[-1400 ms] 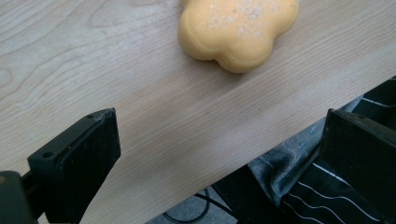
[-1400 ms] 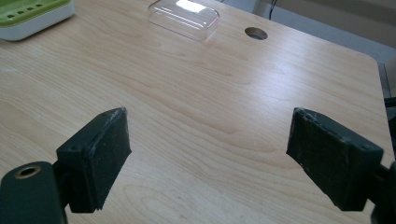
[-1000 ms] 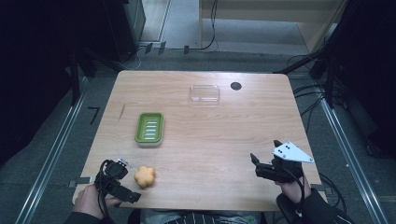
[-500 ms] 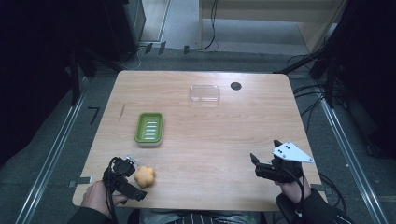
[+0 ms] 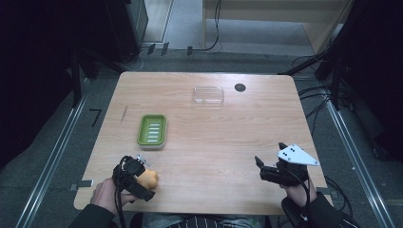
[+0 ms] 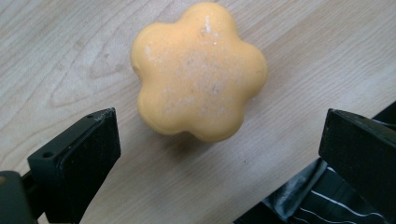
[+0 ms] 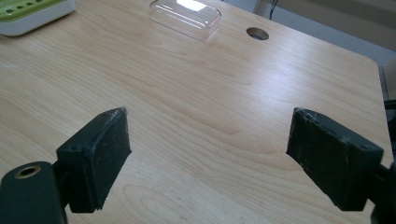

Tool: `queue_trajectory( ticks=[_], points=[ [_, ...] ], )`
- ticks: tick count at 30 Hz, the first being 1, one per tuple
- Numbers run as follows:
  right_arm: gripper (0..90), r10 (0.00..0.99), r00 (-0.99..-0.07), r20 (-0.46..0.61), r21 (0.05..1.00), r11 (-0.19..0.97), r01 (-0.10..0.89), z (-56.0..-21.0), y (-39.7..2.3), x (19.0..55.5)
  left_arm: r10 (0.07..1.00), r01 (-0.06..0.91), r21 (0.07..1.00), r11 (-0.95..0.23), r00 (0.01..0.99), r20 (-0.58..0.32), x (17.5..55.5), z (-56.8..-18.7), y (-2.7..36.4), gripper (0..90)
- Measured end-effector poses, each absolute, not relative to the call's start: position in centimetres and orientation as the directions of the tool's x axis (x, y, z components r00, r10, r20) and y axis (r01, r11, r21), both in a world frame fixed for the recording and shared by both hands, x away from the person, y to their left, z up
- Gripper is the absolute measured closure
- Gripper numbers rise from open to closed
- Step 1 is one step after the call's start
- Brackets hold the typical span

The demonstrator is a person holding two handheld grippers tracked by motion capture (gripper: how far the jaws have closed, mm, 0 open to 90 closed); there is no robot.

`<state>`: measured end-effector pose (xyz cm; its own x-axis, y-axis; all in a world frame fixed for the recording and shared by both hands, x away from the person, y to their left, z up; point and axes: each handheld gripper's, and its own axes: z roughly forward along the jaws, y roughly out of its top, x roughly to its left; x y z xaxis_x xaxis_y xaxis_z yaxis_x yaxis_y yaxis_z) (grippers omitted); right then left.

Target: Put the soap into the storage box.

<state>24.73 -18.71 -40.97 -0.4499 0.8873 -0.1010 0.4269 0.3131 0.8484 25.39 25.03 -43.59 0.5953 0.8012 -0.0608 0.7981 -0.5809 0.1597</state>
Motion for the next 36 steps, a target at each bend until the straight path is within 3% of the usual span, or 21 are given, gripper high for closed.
queue_trajectory(
  ticks=[4,6,25,36],
  points=[
    [13.7,0.889,-0.447,-0.101,0.847,0.313,0.429,-41.0,-18.7,24.8,0.784,0.781,0.154,-0.606,0.618,-0.051,25.6,-43.8,24.9,0.0],
    [13.7,0.89,-0.446,-0.099,0.847,0.31,0.431,-41.0,-18.7,24.8,0.772,0.769,0.16,-0.619,0.633,-0.056,25.7,-43.9,24.8,6.7],
    [13.7,0.885,-0.453,-0.105,0.845,0.32,0.429,-41.0,-18.7,24.8,0.765,0.756,0.125,-0.642,0.644,0.03,26.2,-44.4,24.3,28.9],
    [13.7,0.885,-0.454,-0.106,0.844,0.321,0.429,-41.0,-18.7,24.8,0.753,0.745,0.112,-0.658,0.655,0.067,26.1,-44.8,24.0,32.3]
  ],
)
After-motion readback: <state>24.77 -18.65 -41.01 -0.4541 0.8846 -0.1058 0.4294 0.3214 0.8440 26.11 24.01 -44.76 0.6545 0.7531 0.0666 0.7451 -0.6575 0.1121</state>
